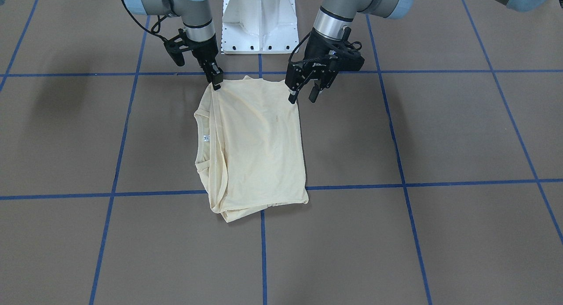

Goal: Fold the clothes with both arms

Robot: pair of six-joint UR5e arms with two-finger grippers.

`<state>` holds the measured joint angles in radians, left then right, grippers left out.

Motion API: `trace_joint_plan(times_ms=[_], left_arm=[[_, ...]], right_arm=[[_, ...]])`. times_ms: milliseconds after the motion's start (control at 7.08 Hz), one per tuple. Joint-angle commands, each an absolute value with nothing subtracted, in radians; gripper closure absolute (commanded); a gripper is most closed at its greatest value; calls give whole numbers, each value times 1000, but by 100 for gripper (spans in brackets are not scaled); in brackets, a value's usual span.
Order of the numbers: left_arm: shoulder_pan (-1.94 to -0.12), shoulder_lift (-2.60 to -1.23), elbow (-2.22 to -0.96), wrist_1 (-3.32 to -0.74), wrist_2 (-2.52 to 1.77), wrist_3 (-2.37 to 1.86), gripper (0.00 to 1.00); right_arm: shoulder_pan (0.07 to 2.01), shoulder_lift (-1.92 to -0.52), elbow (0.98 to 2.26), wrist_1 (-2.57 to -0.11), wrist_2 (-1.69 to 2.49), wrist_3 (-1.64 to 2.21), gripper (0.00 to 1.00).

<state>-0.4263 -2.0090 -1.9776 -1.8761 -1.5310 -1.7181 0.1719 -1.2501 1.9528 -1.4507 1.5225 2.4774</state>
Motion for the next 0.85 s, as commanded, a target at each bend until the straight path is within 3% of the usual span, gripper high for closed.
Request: trace_joint_plan(times_ms=[0, 706], left_arm=[[-426, -2006, -1979, -1875, -1531, -1718, 30], [-349, -2011, -1983, -1878, -1472, -1883, 31]], right_arm=[[170, -1243, 1960, -1486, 1532, 2477, 100], [170, -1239, 2000, -1555, 1532, 2482, 100]])
